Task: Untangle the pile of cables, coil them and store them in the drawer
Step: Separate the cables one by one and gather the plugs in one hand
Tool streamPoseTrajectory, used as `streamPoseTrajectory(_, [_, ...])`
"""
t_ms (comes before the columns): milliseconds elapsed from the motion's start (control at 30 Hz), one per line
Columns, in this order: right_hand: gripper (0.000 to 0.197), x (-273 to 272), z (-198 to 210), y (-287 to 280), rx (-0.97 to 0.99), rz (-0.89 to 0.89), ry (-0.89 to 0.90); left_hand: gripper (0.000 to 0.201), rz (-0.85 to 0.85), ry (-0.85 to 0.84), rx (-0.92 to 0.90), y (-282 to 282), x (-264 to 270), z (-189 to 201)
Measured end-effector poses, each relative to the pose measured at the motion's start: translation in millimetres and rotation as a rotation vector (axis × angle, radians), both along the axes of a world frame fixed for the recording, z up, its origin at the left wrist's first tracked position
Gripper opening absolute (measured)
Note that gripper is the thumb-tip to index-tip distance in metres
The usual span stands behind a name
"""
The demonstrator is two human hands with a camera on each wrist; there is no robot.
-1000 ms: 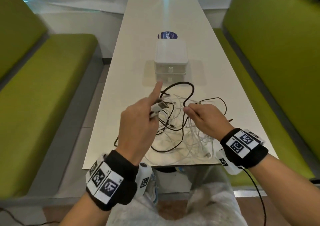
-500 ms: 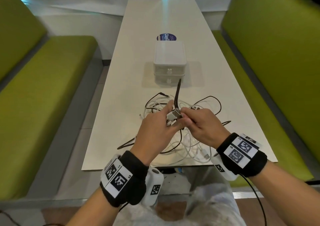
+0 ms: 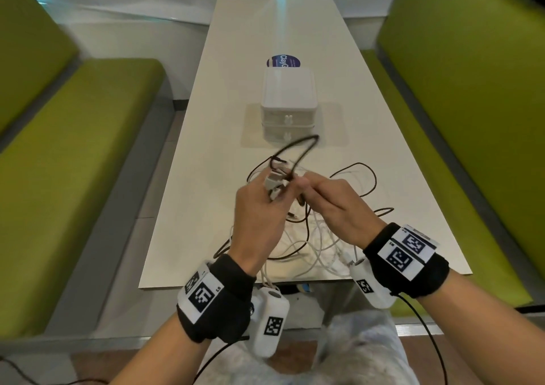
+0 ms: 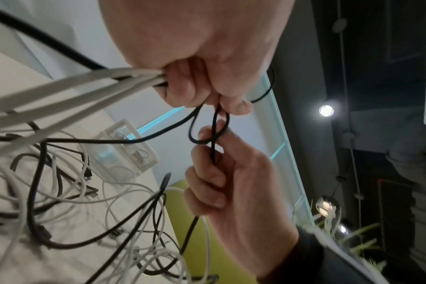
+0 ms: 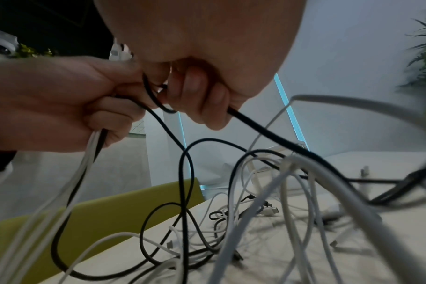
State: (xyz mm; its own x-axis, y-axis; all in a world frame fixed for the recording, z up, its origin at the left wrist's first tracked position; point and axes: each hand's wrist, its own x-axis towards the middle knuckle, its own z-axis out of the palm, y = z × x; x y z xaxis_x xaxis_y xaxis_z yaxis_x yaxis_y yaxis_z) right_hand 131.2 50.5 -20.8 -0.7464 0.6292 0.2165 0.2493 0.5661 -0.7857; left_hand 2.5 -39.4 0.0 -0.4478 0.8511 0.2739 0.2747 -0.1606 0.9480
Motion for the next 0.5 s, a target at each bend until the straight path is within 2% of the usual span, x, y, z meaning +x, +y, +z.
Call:
streamPoseTrajectory(67, [0.029,5,-3,2,-0.012,-0.017,0.002,0.007,0.034,-0.004,0.031,0,-10,1])
streamPoseTrajectory(233, [0.04,12,-10,2,0.13,-0.031,-0.096,0.015,0.128,0.137,0.156,-3,-31,25])
streamPoseTrajectory(367, [0.045,22,-18,6,0.135,-0.058,-0.137,0.02,0.236,0.043,0.342,-5,-59,52])
streamPoseTrajectory(500, [0.055,22,-20,8,0.147,-0.091,-0.148,0.023,0.24,0.088,0.385,-11,-59,66])
